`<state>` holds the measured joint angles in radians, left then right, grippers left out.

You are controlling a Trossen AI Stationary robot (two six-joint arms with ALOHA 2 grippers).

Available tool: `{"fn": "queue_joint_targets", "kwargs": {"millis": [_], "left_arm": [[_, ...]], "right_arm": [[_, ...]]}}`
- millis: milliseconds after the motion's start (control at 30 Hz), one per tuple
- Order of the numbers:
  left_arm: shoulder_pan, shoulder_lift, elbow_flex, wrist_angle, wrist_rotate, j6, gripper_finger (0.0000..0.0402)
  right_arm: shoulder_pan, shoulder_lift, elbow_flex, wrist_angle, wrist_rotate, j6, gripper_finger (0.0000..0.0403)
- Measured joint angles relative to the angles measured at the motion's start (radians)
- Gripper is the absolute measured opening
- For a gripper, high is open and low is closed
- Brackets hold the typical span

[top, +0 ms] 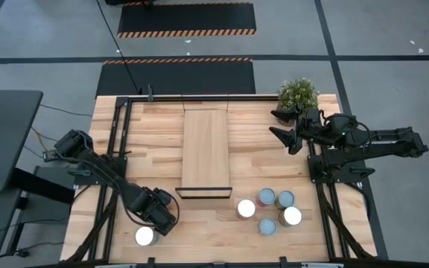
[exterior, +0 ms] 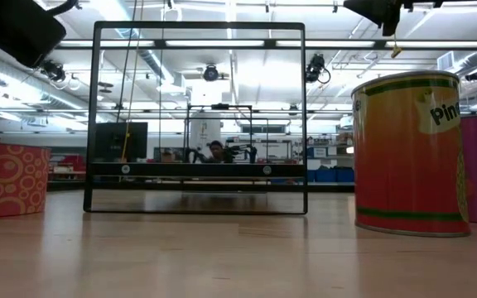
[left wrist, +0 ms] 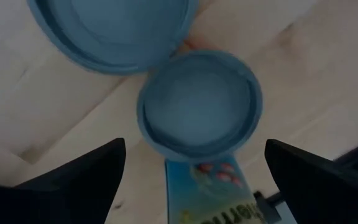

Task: Pick and place cans onto a shelf
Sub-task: Put the red can on the shelf

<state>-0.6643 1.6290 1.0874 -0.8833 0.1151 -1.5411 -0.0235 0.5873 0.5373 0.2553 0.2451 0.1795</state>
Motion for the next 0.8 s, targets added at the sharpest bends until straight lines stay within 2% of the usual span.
{"fn": "queue_joint_targets", "kwargs": {"millis": [333,467,800], "left_arm": [[-0.001,0.044,0.000,0.026,-0.042,-0.003,0.0389],[-0.001,0.056,-0.001,0.025,-0.079,-0.051,0.0389],[-0.001,0.062,0.000,0.032,-0.094,-0.079,0.0388]], "right_arm": [[0.000,0.002,0.000,0.014,0.023,-0.022,0.0348],[0.000,0.002,0.000,0.019,0.023,-0.023,0.0348],[0.000,0.002,0.000,0.020,0.023,-0.026,0.0348]]}}
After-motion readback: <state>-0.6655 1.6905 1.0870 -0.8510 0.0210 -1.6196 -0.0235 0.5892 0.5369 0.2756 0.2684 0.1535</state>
